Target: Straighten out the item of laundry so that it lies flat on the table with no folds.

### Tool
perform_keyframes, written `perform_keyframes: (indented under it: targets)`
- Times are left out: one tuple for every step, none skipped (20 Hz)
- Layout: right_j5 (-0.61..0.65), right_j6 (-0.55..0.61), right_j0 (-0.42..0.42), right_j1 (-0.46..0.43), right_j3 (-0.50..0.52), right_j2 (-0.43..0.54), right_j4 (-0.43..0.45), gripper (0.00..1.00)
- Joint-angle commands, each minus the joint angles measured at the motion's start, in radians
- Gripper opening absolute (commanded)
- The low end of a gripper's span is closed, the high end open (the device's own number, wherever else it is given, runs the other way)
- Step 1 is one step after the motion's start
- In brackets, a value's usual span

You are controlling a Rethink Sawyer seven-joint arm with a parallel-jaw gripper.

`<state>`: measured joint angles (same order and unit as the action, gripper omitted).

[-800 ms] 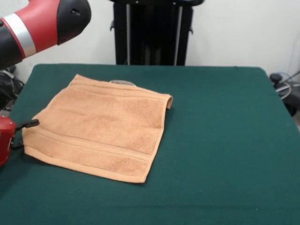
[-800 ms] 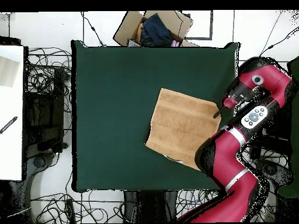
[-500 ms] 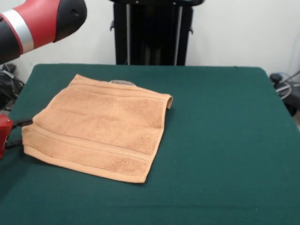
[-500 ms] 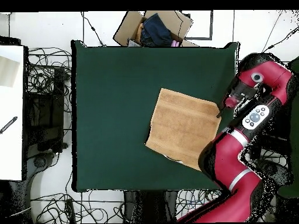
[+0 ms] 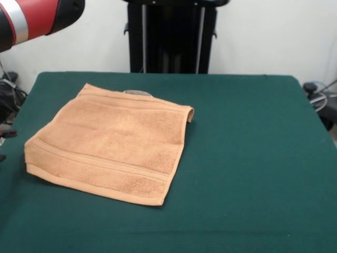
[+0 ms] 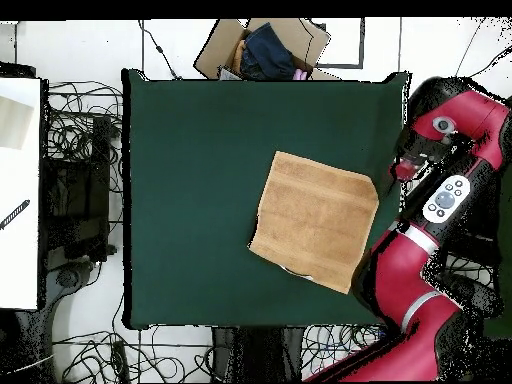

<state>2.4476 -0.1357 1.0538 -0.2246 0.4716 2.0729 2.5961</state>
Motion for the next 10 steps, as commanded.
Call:
perform_keyframes:
  targets:
    - [-0.065,0.312,-0.086,0.082,-0.065,-0.25,-0.056,1.0]
    - [-0.059,0.319,-0.093,0.09,-0.067,-0.254,-0.068,1.0]
    - [-0.054,0.324,-0.101,0.1,-0.073,-0.257,-0.073,1.0]
    - [-0.045,0.327,-0.106,0.111,-0.075,-0.261,-0.08,1.0]
    - [-0.038,0.328,-0.113,0.118,-0.082,-0.262,-0.08,1.0]
    - [-0.033,0.333,-0.119,0.124,-0.088,-0.263,-0.084,1.0]
    - [-0.027,0.338,-0.126,0.129,-0.093,-0.264,-0.089,1.0]
    - [-0.018,0.341,-0.127,0.136,-0.092,-0.27,-0.101,1.0]
    - [-0.014,0.347,-0.128,0.14,-0.091,-0.277,-0.115,1.0]
    - [-0.012,0.356,-0.128,0.144,-0.086,-0.286,-0.132,1.0]
